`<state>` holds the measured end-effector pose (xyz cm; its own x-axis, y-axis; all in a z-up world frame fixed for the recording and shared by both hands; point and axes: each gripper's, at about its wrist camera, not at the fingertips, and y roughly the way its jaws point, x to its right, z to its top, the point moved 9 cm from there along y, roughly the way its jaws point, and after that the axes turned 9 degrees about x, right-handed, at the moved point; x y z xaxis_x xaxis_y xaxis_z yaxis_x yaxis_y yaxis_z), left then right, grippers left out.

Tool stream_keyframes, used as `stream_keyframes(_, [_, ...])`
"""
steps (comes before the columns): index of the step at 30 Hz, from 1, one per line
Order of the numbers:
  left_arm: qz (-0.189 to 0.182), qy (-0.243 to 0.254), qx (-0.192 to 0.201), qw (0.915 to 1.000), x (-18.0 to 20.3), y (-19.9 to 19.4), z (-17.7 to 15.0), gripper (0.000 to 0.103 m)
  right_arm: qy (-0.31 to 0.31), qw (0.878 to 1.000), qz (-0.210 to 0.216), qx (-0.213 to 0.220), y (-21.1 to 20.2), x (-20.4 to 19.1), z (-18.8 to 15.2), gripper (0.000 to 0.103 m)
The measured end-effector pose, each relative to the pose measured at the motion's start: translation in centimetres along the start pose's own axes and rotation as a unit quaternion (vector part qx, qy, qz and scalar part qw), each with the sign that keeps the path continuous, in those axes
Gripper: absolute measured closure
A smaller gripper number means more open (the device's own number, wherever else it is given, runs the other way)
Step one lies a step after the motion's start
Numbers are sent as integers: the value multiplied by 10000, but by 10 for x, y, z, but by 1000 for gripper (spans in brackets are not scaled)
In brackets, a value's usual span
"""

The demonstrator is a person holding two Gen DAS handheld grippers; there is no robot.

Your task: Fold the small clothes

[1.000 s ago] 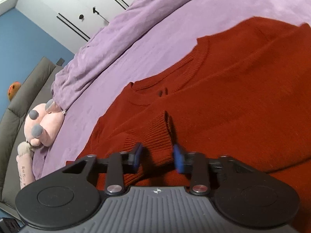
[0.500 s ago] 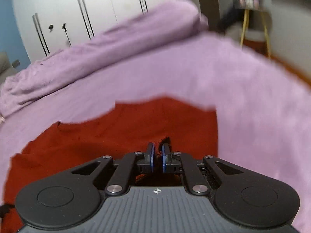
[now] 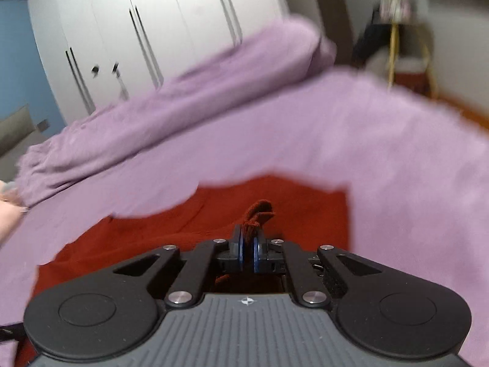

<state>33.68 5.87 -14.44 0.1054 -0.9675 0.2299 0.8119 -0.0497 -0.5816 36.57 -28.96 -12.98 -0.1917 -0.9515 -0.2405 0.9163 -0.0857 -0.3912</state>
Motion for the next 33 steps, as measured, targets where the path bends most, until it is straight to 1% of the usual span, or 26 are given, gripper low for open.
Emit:
stream_keyframes(1, [3,65,27,10000,2,1,2,41,-288,9991,-285,152,-4,4,3,98])
stream_keyframes(2, [19,101,27,9999,3,3,3,41,-489,9975,-467,209,-5,9,2,98])
stream_keyframes(3, [38,109,0,9999,4,5,3,41,-544,9971,-528,74,-1,15,-4,97])
stream_keyframes(4, [62,83,-53,9999,5,8,3,41,-501,9970,-554,-222,5,20,-12,96])
stream_keyframes(5, [65,47,-61,9999,6,9,4,41,-458,9952,-682,-532,11,27,-20,96])
stream_keyframes(6, [49,19,-22,10000,7,8,6,41,-370,9943,-826,-557,11,33,-22,94])
stream_keyframes(7, [22,5,48,10000,10,7,9,41,-307,9950,-876,-380,7,35,-18,93])
stream_keyframes(8, [-13,23,110,9999,14,7,12,41,-295,9949,-954,-171,3,34,-12,89])
stream_keyframes(9, [-37,51,131,9999,17,8,14,40,-292,9952,-935,-21,0,28,-7,89])
stream_keyframes(10, [-52,86,123,9999,23,12,15,40,-251,9973,-687,23,1,16,-5,88])
stream_keyframes(12, [-103,108,66,9999,35,24,16,40,-223,9993,218,-184,7,-24,-13,89])
stream_keyframes(13, [-162,107,34,9998,41,31,16,39,-274,9973,609,-300,9,-46,-19,89])
stream_keyframes(15, [-188,108,5,9998,48,48,13,33,-330,9888,1371,-478,18,-86,-32,89])
stream_keyframes(16, [-134,104,-23,9999,47,56,10,31,-378,9852,1574,-561,25,-99,-39,89])
stream_keyframes(17, [-84,113,-38,9999,45,62,7,31,-441,9844,1574,-657,33,-102,-45,89])
stream_keyframes(18, [-59,172,4,9998,44,65,6,29,-513,9851,1445,-774,45,-97,-52,89])
stream_keyframes(19, [-10,276,55,9996,42,66,6,29,-549,9871,1251,-834,53,-87,-55,89])
stream_keyframes(20, [85,442,55,9990,40,66,6,29,-558,9904,987,-793,59,-70,-57,92])
stream_keyframes(21, [104,547,58,9984,37,66,5,29,-484,9941,696,-671,64,-44,-53,103])
stream_keyframes(23, [-27,559,140,9983,32,65,3,29,-29,9981,366,-500,63,5,-43,103])
stream_keyframes(25, [-49,513,188,9985,31,64,2,29,347,9973,440,-483,61,31,-35,103])
stream_keyframes(26, [2,527,192,9984,32,63,2,29,302,9975,423,-475,57,32,-32,103])
stream_keyframes(28, [74,539,164,9984,37,60,3,28,-67,9983,314,-481,49,23,-30,103])
stream_keyframes(29, [72,526,120,9985,39,57,2,28,-248,9979,306,-515,46,15,-31,100])
stream_keyframes(30, [41,524,93,9986,41,55,2,28,-419,9969,284,-595,37,8,-36,100])
stream_keyframes(33, [-34,687,48,9976,48,48,-2,28,-613,9950,212,-759,21,8,-46,100])
